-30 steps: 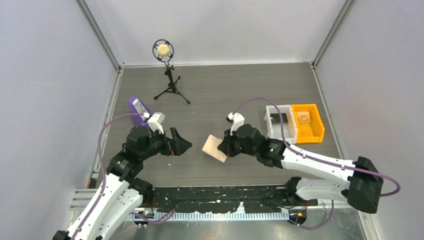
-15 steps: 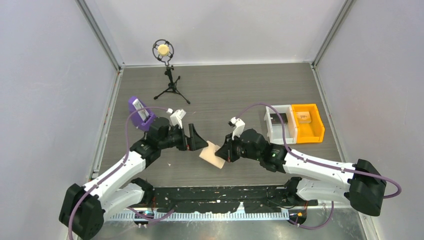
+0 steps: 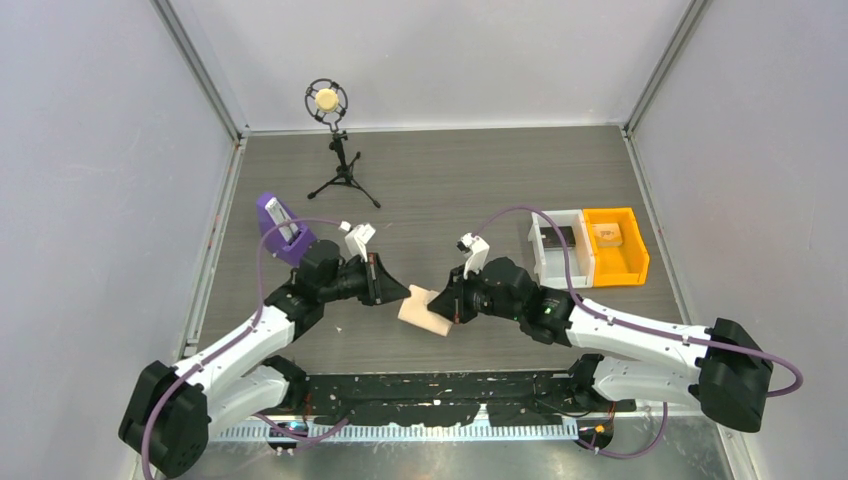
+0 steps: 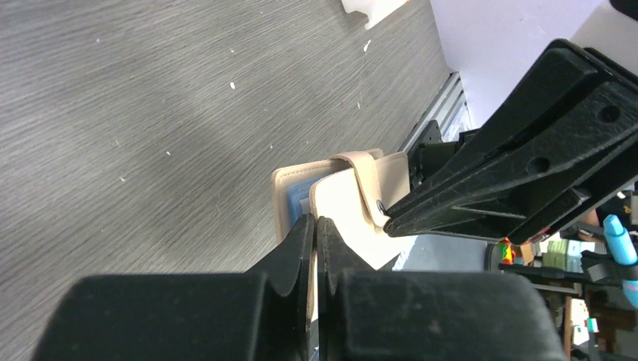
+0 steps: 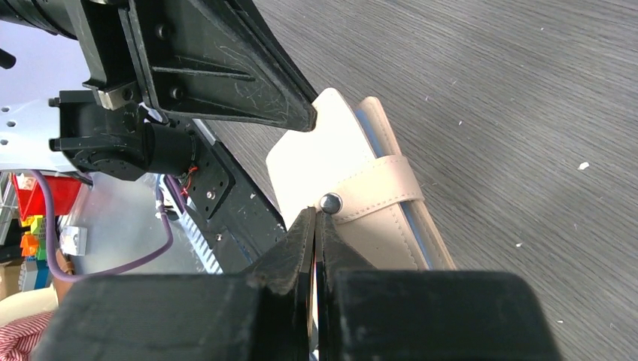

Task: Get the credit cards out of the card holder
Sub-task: Open the card holder at the center of the board.

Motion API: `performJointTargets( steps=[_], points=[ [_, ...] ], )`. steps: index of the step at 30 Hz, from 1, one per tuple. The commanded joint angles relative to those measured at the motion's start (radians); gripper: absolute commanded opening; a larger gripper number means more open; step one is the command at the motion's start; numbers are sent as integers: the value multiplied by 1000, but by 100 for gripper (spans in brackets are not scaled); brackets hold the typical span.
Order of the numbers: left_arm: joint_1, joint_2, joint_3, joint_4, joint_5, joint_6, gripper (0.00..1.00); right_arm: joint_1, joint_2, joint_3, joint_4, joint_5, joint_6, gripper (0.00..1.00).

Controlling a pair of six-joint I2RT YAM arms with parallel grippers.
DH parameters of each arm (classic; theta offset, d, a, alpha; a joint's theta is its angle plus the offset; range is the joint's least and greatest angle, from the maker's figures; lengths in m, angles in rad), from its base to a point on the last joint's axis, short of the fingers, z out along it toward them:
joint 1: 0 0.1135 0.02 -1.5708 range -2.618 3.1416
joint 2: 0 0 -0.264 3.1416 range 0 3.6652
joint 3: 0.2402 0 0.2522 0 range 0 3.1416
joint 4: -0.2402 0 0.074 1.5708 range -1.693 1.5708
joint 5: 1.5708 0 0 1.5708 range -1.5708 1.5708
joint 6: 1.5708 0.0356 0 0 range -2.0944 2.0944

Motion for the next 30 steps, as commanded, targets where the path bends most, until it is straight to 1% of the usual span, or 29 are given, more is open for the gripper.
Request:
performJointTargets(
  steps=[1, 10, 16, 21, 26, 28, 29, 30],
  points=[
    [-4, -37, -6, 23, -5, 43, 0, -8, -55, 17, 61, 4, -13, 5],
    [-4, -51, -5, -21, 7, 100, 0, -72, -88, 30, 32, -15, -58, 5],
    [-4, -45, 9, -49, 11, 135, 0, -128, -89, 24, 28, -59, -86, 5],
    [-4, -41, 19, -65, -6, 159, 0, -190, -65, 9, 41, -130, -153, 6],
    [-4, -33, 17, -59, 2, 152, 0, -212, -24, -2, 71, -190, -211, 18],
    [-4, -27, 18, -57, 5, 151, 0, -212, 5, -12, 98, -216, -213, 26],
    [-4, -23, 19, -57, 7, 150, 0, -212, 27, -18, 109, -225, -213, 33],
    [-4, -19, 21, -56, 10, 149, 0, -212, 39, -20, 126, -242, -213, 38]
  ],
)
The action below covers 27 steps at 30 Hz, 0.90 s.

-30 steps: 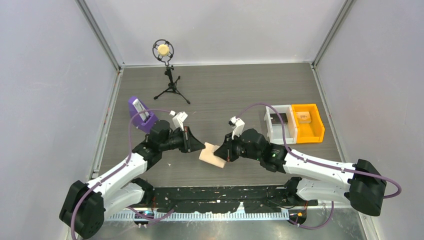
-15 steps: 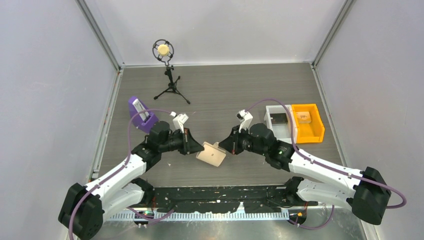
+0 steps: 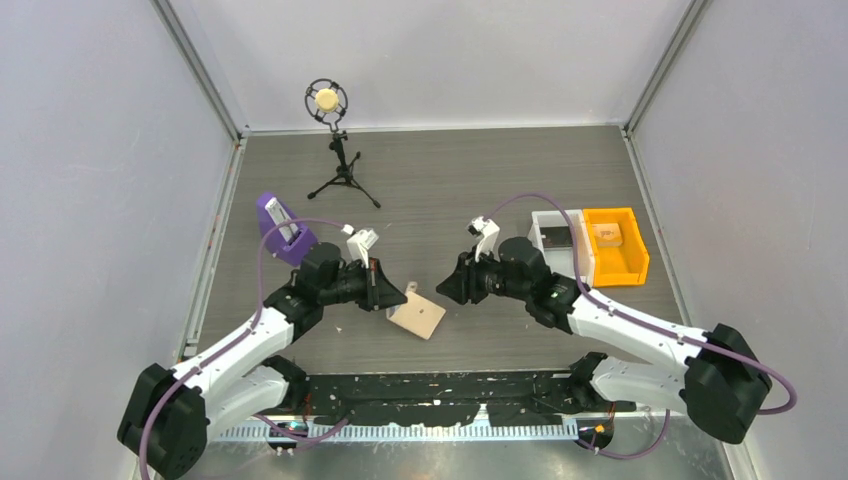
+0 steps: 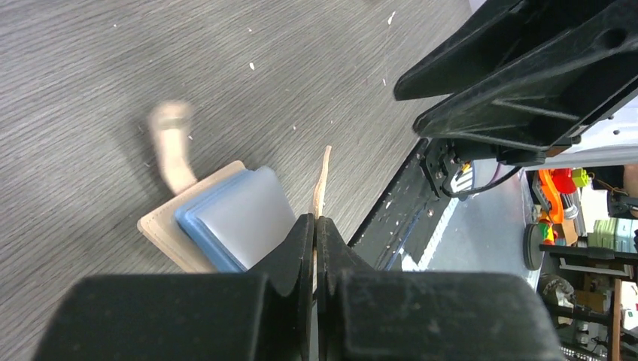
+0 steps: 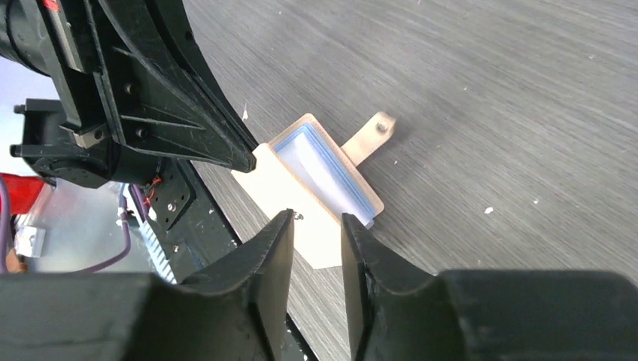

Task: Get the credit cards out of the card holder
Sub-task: Open the card holder at the center of the board.

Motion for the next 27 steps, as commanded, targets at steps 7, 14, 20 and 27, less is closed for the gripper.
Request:
performJointTargets(
  steps=[7, 14, 20, 27],
  points=[
    [-1, 41, 31, 12, 18, 15, 0, -2, 166, -36, 186, -166, -50, 62],
    [-1, 57, 28, 3, -7, 30, 0, -2, 271, -36, 261, -281, -102, 76],
    [-1, 67, 43, -70, -95, 51, 0, -2, 375, 10, 280, -296, -136, 77],
    [-1, 1, 86, -229, -290, 18, 37, -2, 473, 70, 253, -324, -134, 71]
  ],
)
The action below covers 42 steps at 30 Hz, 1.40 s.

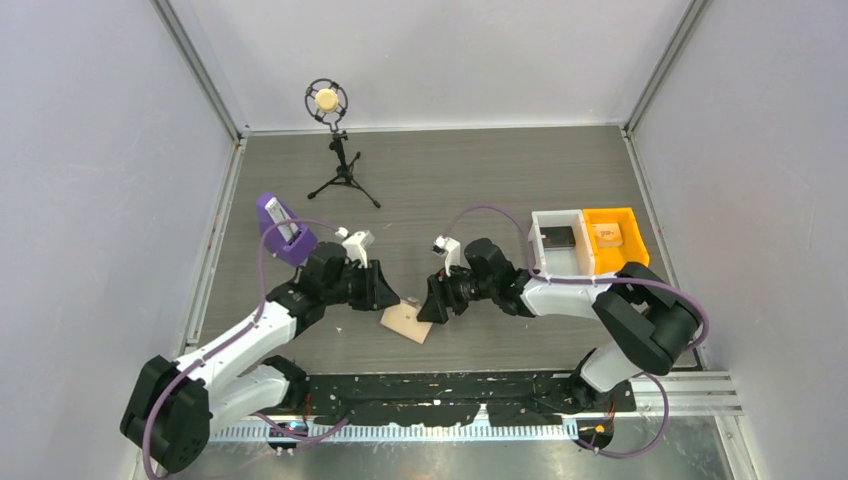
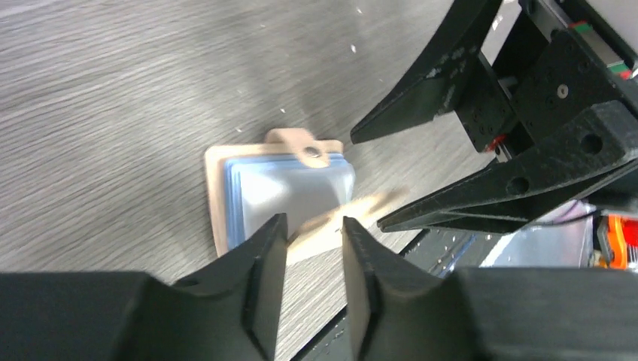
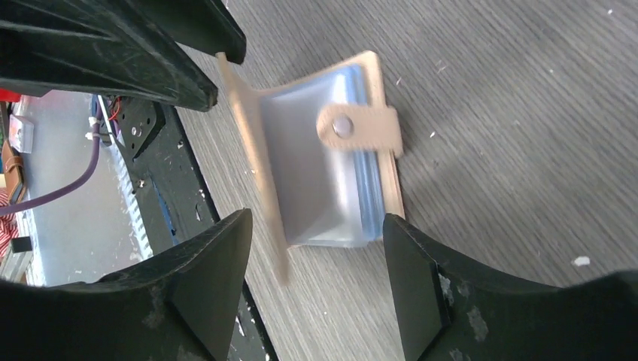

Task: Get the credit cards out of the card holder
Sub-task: Open the card holder at the center of the board.

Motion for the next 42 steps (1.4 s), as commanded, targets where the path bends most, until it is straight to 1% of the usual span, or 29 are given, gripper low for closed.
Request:
performJointTargets(
  steps=[1, 2, 3, 5, 6, 8, 10, 13, 15, 17, 18, 19, 20, 22, 25, 29, 30, 33, 34, 36, 40, 42],
  points=[
    [-1, -82, 62, -126, -166, -19, 42, -2, 30, 60, 39, -47, -11, 70],
    [-1, -107, 63, -154, -199, -29, 46, -2, 35, 59, 40, -49, -4, 68],
    [-1, -135, 63, -183, -227, -40, 48, -2, 37, 58, 42, -48, 0, 64],
    [-1, -167, 53, -231, -257, -59, 50, -2, 44, 62, 39, -52, 10, 57],
    [-1, -179, 45, -247, -260, -68, 50, -2, 50, 65, 39, -55, 19, 53],
    [-1, -200, 20, -263, -248, -86, 49, -2, 57, 65, 40, -62, 35, 50],
    [-1, -222, -9, -265, -230, -104, 49, -2, 59, 65, 43, -65, 53, 48],
    [-1, -253, -64, -239, -214, -134, 47, -1, 55, 60, 51, -65, 83, 44],
    [-1, -261, -101, -206, -209, -154, 45, -2, 48, 57, 54, -62, 99, 39],
    [-1, -248, -134, -166, -203, -168, 43, 0, 47, 52, 62, -61, 117, 32],
    [-1, -236, -146, -148, -197, -173, 42, -1, 46, 49, 63, -57, 125, 26],
    [-1, -214, -154, -127, -190, -175, 42, -2, 41, 49, 58, -45, 137, 22],
    [-1, -196, -159, -109, -179, -175, 41, -2, 37, 45, 51, -29, 142, 13],
    [-1, -162, -163, -70, -152, -167, 41, -1, 8, 33, 41, 7, 160, 6],
    [-1, -120, -149, -34, -116, -156, 41, -3, -75, 9, -4, 90, 178, 5],
    [-1, -83, -83, -51, -108, -129, 43, -5, -225, -18, -149, 261, 160, 5],
    [-1, -75, -63, -60, -112, -124, 44, -5, -251, -19, -206, 328, 151, 5],
    [-1, -49, -8, -82, -120, -112, 47, -3, -362, -33, -280, 421, 142, 5],
    [-1, -43, 4, -84, -125, -110, 48, -3, -390, -33, -332, 465, 140, 5],
    [-1, -30, 24, -93, -138, -109, 48, -1, -414, -36, -382, 514, 134, 6],
    [-1, -13, 37, -95, -146, -118, 49, 9, -411, -34, -426, 547, 128, 8],
    [-1, -9, 30, -96, -148, -133, 49, 43, -398, -15, -437, 574, 128, 10]
  ],
)
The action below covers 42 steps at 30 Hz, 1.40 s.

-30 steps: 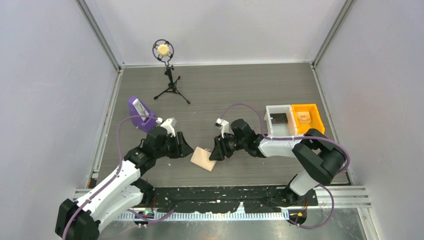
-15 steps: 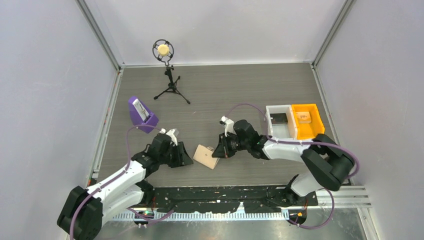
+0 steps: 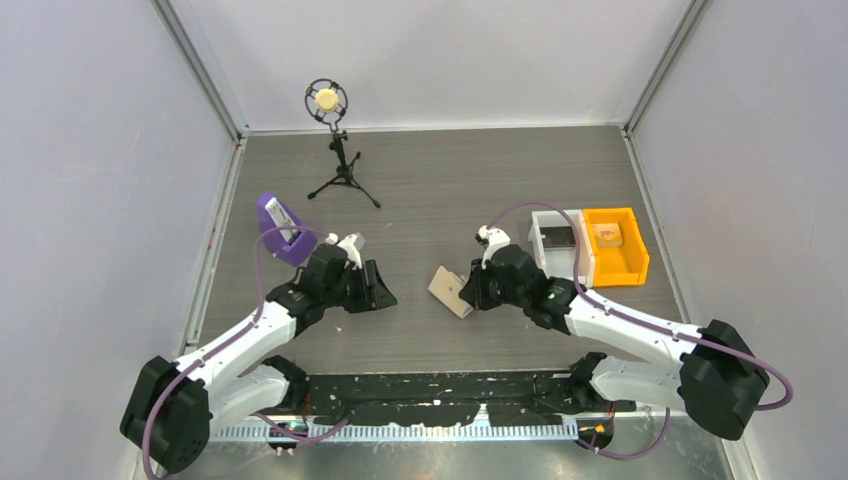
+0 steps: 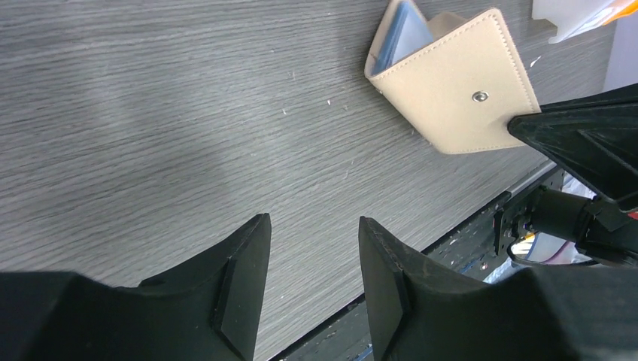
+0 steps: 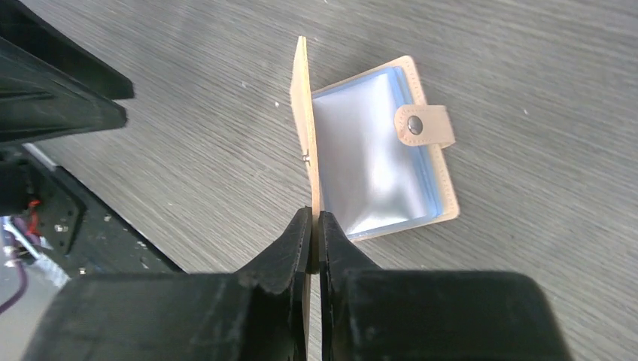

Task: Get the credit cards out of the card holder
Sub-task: Open the card holder at the center of the board.

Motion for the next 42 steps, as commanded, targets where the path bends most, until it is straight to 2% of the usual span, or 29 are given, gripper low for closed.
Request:
performJointTargets(
  steps=[1, 5, 13, 21, 29, 42],
  points=[
    [-1, 7, 14, 15, -10, -7, 49, 50, 18, 23, -65, 121, -13, 10],
    [-1, -9, 2, -2, -15, -17, 50, 115, 71, 67, -48, 148, 6, 22],
    [-1, -68, -25, -15, -24, -25, 54, 166, 181, 129, 43, 77, 36, 36],
    [-1, -69, -33, 95, 22, -42, 66, 180, 250, 123, 142, -17, 79, 40],
    [-1, 26, -69, 329, 116, -98, 78, 182, 277, 90, 224, -66, 106, 49],
    [-1, 194, -26, 457, 181, -98, 77, 182, 286, 77, 249, -86, 97, 50]
  ],
)
